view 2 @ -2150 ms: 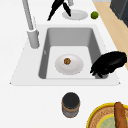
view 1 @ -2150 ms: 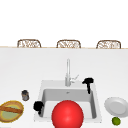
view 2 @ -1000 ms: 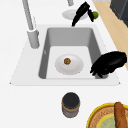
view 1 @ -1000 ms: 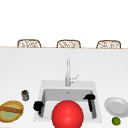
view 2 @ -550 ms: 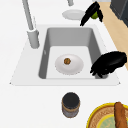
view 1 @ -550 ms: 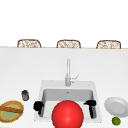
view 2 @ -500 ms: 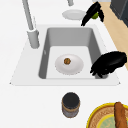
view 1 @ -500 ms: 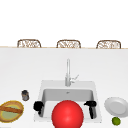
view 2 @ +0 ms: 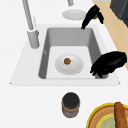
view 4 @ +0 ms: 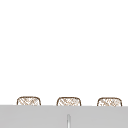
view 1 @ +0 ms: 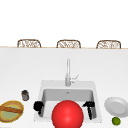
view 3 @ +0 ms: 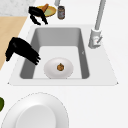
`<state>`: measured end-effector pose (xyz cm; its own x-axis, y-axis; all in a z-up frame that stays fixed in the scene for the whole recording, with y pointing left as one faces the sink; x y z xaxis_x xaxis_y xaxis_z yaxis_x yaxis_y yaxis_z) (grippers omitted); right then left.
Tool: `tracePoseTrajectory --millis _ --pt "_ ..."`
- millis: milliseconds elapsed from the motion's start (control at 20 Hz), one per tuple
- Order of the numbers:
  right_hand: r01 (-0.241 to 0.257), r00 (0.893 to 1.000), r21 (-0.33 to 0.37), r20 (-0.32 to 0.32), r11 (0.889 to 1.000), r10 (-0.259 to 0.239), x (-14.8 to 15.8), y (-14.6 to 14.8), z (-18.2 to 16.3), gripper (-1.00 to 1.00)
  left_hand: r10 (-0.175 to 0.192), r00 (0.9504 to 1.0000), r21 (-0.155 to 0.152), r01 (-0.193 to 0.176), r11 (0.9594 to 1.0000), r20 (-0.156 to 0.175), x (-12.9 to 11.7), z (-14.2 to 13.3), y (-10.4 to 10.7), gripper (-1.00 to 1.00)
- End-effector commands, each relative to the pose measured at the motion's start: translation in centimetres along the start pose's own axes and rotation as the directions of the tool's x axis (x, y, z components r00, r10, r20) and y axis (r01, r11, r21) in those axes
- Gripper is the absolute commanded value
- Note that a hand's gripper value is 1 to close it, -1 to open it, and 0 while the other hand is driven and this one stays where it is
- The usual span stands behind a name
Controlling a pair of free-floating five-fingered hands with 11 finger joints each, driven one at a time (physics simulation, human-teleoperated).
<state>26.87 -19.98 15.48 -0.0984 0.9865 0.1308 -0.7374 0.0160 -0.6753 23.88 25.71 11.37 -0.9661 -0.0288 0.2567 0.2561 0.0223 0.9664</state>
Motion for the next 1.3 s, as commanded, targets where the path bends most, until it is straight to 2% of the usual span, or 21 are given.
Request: tracePoseTrajectory --millis 0,150,650,1000,1250 --pt "-0.044 0.999 -0.008 0.008 0.999 0.044 1.4 -0.7 -2.3 -1.00 0.000 1.0000 0.000 0.000 1.0000 0.000 0.0 0.0 0.0 0.00" --pt "-0.062 0.998 -0.014 0.005 0.998 0.062 2.3 -0.7 -3.9 -1.00 0.000 1.0000 0.000 0.000 1.0000 0.000 0.0 0.0 0.0 0.00" --pt "-0.039 0.999 0.005 0.038 0.999 0.039 5.8 -0.5 -10.0 -1.00 0.000 1.0000 0.000 0.000 1.0000 0.000 0.0 0.0 0.0 0.00" --pt "-0.022 0.996 0.037 0.085 0.999 0.019 5.7 -3.4 -14.6 -1.00 0.000 1.0000 0.000 0.000 1.0000 0.000 0.0 0.0 0.0 0.00" --pt "-0.069 0.994 0.027 0.088 0.997 0.067 6.2 -1.1 -18.2 -1.00 0.000 1.0000 0.000 0.000 1.0000 0.000 0.0 0.0 0.0 0.00"
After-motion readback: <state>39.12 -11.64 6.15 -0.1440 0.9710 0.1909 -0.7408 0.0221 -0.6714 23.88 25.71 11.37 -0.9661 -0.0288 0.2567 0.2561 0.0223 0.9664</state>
